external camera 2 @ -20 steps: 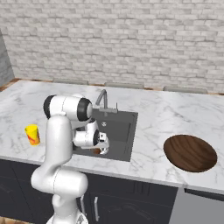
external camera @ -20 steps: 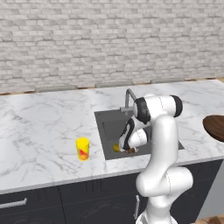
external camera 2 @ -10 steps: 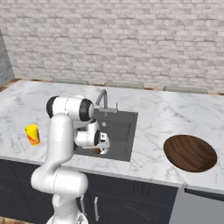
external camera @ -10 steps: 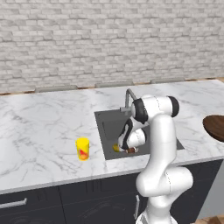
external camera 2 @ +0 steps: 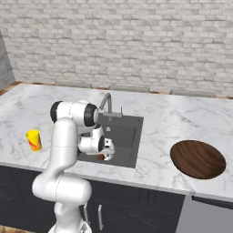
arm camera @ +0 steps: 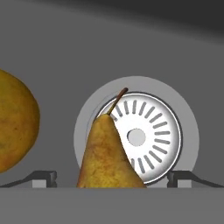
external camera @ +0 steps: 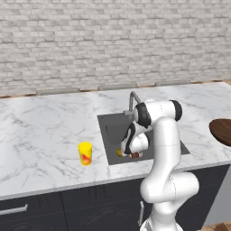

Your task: Remove the pear and orange from the sink. Then move the bowl and cup from the counter to the sink for washing.

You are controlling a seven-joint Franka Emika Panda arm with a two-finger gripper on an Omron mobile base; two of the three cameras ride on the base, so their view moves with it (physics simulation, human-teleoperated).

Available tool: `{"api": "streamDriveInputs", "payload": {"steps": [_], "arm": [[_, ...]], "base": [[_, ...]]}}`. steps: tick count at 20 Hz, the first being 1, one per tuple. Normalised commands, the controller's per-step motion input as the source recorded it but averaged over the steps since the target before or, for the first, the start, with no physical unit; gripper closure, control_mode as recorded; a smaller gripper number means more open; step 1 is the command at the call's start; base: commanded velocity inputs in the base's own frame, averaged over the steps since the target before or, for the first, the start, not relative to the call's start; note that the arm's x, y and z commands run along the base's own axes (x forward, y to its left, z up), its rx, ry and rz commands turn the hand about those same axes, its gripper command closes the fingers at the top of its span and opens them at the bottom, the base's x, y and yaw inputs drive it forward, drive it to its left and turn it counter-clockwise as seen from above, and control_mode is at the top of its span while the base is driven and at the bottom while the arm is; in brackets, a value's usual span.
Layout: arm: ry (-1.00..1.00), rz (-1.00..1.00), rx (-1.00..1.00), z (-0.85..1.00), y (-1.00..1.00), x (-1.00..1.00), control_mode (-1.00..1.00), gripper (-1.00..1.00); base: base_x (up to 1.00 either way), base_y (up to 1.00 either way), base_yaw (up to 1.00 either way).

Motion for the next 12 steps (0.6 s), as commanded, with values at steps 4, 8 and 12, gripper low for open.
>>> {"api": "streamDriveInputs", "payload": {"steps": [4,8,12], "arm": [[0.0,0.0,0.02,0.0,0.0,0.0,-1.0,-1.0],[0.0,0.0,0.0,0.0,0.0,-0.03,-1.0,-1.0],[0.0,0.0,0.0,0.0,-0.02,-0.05,-1.0,-1.0]], "base": [[0.0,0.0,0.0],[0.0,0.0,0.0],[0.0,0.0,0.0]]}}
